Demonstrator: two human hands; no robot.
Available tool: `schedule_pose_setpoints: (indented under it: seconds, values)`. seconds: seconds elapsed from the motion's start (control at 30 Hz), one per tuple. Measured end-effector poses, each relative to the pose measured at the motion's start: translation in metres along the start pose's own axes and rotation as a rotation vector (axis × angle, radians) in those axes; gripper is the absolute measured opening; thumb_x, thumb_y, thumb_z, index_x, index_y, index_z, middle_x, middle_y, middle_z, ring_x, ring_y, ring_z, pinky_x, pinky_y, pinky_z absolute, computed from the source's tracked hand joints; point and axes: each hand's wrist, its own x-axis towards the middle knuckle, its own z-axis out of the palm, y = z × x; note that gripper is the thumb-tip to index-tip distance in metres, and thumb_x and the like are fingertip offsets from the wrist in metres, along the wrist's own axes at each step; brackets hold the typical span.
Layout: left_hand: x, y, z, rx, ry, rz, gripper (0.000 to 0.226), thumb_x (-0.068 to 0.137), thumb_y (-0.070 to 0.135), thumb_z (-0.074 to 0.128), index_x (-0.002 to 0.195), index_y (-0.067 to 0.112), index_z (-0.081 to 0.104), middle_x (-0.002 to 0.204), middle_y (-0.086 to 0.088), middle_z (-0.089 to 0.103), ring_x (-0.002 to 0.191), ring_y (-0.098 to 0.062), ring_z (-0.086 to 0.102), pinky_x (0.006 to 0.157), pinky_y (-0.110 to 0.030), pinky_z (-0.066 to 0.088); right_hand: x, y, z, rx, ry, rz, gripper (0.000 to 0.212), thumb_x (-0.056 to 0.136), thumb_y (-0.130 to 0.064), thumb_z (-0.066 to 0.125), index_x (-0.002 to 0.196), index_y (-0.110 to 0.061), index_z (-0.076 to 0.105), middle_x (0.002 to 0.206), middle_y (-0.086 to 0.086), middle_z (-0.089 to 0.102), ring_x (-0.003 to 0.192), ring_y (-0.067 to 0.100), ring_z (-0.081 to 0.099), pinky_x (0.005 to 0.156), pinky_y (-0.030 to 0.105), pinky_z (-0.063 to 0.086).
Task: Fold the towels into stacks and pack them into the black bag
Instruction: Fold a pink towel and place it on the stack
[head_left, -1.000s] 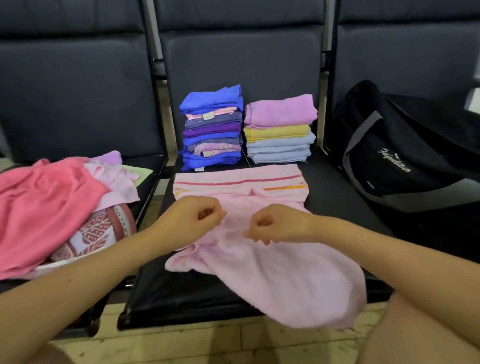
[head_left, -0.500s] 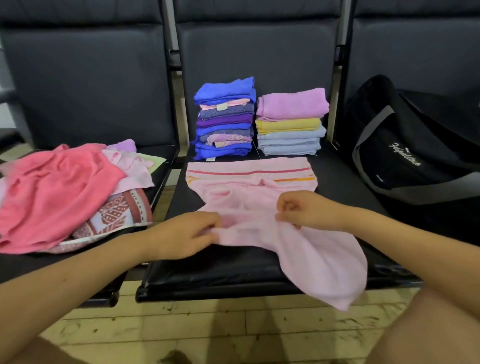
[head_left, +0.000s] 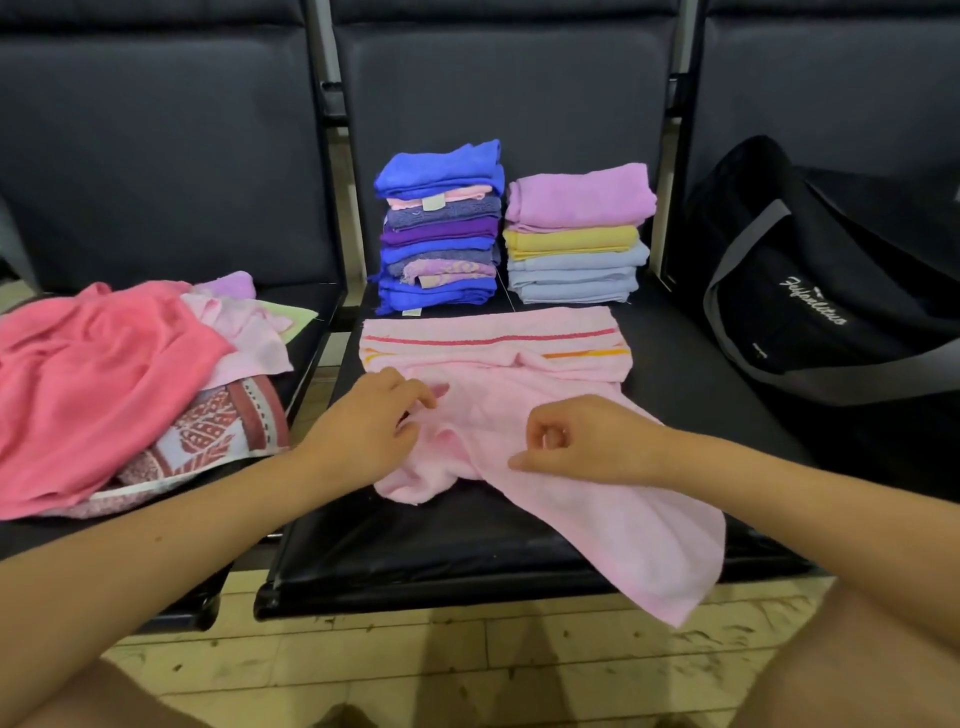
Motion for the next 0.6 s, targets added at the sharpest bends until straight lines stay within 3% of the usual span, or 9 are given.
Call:
schedule_pose_setpoints:
  seconds: [0.1,0.17,0.23,0.33,0.4,0.5,0.53,0.6]
  values:
    - [-0.002,0.005,0.002,0.062,0.012,0.199,0.043,0.085,0.04,0.042,0.113,0.019,0.065,0.119,0.002,0.057,0.111,-0.017,0.051,0.093,-0.03,0.044,-0.002,-0.003,0.005,-0.068,-0.245,-0.008,0.037,0.078,-0.056,0.069,0.095,-0.027,0.056,0.073,-0.016,0.047,0.066,0.003,0.045,0.059,0.018,0.033]
    - [-0.001,0.012,0.006,0.138,-0.086,0.306,0.05,0.084,0.051,0.037,0.113,0.023,0.066,0.115,0.005,0.061,0.105,-0.014,0.055,0.088,-0.028,0.043,0.002,0.0,0.004,-0.046,-0.251,-0.022,0.027,0.081,-0.046,0.07,0.092,-0.026,0.056,0.071,-0.016,0.046,0.064,0.003,0.044,0.059,0.017,0.034]
    - [0.001,0.017,0.01,0.146,-0.194,0.296,0.058,0.082,0.06,0.031,0.113,0.025,0.065,0.11,0.008,0.062,0.1,-0.012,0.057,0.087,-0.028,0.043,0.008,0.003,0.005,-0.046,-0.223,-0.04,0.013,0.086,-0.034,0.066,0.086,-0.024,0.057,0.072,-0.013,0.05,0.065,0.005,0.045,0.062,0.017,0.036]
    - [0.005,0.018,0.015,0.162,-0.2,0.286,0.057,0.083,0.055,0.024,0.104,0.021,0.065,0.1,0.004,0.061,0.09,-0.015,0.056,0.08,-0.032,0.045,0.015,0.006,0.007,-0.091,-0.213,-0.025,0.013,0.093,-0.03,0.055,0.082,-0.023,0.055,0.078,-0.008,0.055,0.071,0.01,0.047,0.067,0.022,0.039]
    - [0.006,0.02,0.017,0.161,-0.167,0.271,0.053,0.087,0.048,0.022,0.098,0.016,0.062,0.093,0.002,0.059,0.084,-0.016,0.053,0.076,-0.031,0.042,0.017,0.004,0.003,0.122,-0.199,0.067,0.015,0.095,-0.023,0.051,0.081,-0.02,0.053,0.077,-0.006,0.053,0.07,0.01,0.047,0.063,0.02,0.04]
    - [0.008,0.028,0.016,-0.042,-0.079,0.153,0.027,0.1,0.03,0.033,0.088,0.013,0.05,0.079,0.003,0.053,0.073,-0.014,0.048,0.07,-0.032,0.038,0.019,0.006,-0.002,0.602,-0.196,0.204,0.019,0.094,-0.005,0.044,0.077,-0.013,0.045,0.068,-0.002,0.04,0.061,0.01,0.035,0.05,0.016,0.032]
    - [0.009,0.03,0.013,-0.11,-0.046,0.104,0.021,0.102,0.026,0.036,0.088,0.015,0.047,0.076,0.003,0.053,0.069,-0.013,0.049,0.067,-0.032,0.038,0.02,0.006,-0.003,0.676,-0.186,0.226,0.015,0.093,-0.004,0.043,0.082,-0.013,0.047,0.07,-0.001,0.039,0.062,0.011,0.033,0.052,0.016,0.032]
    - [0.014,0.033,0.004,-0.145,0.038,0.053,0.013,0.101,0.025,0.04,0.093,0.018,0.048,0.075,0.003,0.057,0.068,-0.014,0.054,0.063,-0.032,0.039,0.024,0.007,-0.003,0.691,-0.142,0.234,0.009,0.095,-0.011,0.046,0.095,-0.015,0.054,0.087,0.0,0.052,0.08,0.012,0.046,0.071,0.02,0.039]
